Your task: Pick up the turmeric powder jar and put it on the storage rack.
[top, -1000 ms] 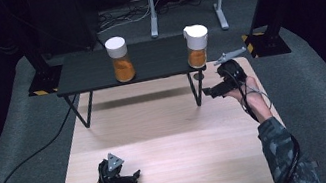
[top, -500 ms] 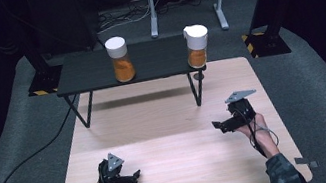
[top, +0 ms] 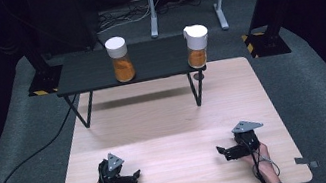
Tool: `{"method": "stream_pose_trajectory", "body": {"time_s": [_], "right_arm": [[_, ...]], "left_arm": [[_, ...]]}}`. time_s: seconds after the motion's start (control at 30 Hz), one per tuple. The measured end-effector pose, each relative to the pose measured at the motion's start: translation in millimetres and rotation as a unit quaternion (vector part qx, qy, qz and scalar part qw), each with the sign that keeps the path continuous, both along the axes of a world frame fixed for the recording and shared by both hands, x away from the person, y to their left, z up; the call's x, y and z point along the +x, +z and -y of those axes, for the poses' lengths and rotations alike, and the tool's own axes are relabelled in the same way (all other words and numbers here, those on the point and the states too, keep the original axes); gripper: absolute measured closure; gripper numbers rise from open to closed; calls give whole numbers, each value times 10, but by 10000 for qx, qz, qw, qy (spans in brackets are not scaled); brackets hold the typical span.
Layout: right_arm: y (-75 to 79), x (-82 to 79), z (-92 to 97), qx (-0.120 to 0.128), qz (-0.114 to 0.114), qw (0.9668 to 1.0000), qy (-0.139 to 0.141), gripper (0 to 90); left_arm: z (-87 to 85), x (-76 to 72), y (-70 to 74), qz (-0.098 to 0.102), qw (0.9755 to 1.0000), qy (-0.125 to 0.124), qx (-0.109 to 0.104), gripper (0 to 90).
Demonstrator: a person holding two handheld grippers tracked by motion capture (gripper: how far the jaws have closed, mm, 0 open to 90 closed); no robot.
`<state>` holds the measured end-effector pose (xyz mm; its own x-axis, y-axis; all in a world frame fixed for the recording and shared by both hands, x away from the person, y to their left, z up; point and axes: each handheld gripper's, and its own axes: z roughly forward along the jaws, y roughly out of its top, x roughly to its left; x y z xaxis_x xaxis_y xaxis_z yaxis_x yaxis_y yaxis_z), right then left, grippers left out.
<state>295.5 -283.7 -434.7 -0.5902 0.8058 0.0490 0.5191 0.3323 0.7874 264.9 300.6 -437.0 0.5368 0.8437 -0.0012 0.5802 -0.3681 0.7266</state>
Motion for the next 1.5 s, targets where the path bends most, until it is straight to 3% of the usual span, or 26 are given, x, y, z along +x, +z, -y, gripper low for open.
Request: {"method": "stream_pose_trajectory", "body": {"time_s": [0.17,0.27,1.5], "right_arm": [[-74,-79,33,152,178,9996,-187,0],[-83,-92,9,106,202,9995,-210,0],[-55,-74,-24,2,81,9996,-254,0]], "left_arm": [[6,1,2,1,10000,20,11,38],[6,1,2,0,10000,22,11,37],[21,-16,2,45,10000,15,66,38]]}}
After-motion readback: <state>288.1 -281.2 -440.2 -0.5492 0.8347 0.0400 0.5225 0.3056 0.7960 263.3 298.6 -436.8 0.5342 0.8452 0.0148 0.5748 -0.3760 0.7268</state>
